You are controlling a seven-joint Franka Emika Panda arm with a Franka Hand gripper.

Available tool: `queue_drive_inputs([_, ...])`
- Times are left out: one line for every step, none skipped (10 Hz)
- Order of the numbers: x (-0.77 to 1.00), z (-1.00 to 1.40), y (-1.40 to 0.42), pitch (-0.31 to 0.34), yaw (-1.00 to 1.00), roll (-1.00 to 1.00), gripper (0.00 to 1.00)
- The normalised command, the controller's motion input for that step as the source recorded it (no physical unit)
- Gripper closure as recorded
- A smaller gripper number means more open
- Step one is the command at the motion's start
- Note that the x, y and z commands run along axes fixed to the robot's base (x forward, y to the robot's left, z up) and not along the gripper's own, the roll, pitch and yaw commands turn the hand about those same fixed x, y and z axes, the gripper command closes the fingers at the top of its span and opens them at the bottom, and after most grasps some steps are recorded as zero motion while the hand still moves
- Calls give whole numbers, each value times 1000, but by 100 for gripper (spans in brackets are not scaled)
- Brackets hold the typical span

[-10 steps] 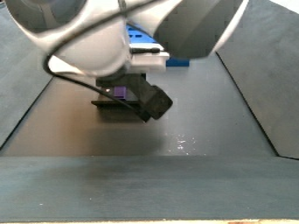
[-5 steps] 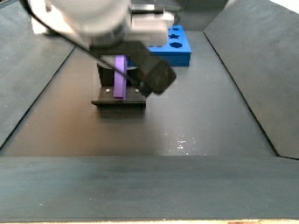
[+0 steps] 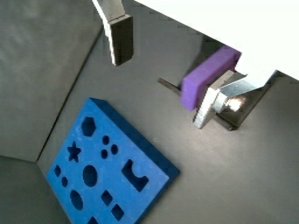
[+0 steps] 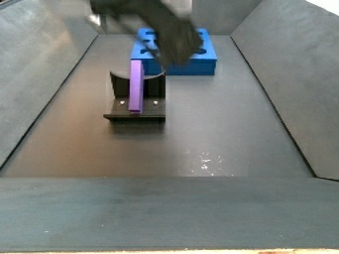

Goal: Pick up the double-square object. Move up. Place the double-square object on the fixture. Regrasp the double-square object. Rotate the double-square object. Move to above the board. Insert the double-square object.
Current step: Regrasp the double-square object.

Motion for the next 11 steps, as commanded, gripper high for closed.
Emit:
queue_drive_inputs([-110, 374, -549, 44, 21, 1000, 0])
queue_drive_inputs([-91, 171, -395, 40, 20, 1000, 0])
queue_drive_inputs([-45, 32, -186, 39, 20, 1000, 0])
queue_drive_inputs([-35, 42, -52, 40, 20, 1000, 0])
queue_drive_inputs([-29, 41, -32, 39, 20, 1000, 0])
queue_drive_inputs([-33, 16, -42, 34, 20, 1000, 0])
queue_drive_inputs([-39, 12, -38, 31, 20, 1000, 0])
queue_drive_inputs([-44, 10, -35, 24, 21, 1000, 0])
queue_drive_inputs([-47, 9, -31, 19, 21, 1000, 0])
queue_drive_inputs([-46, 11, -28, 11, 23, 1000, 0])
queue_drive_inputs([-38, 4, -26, 5, 24, 1000, 0])
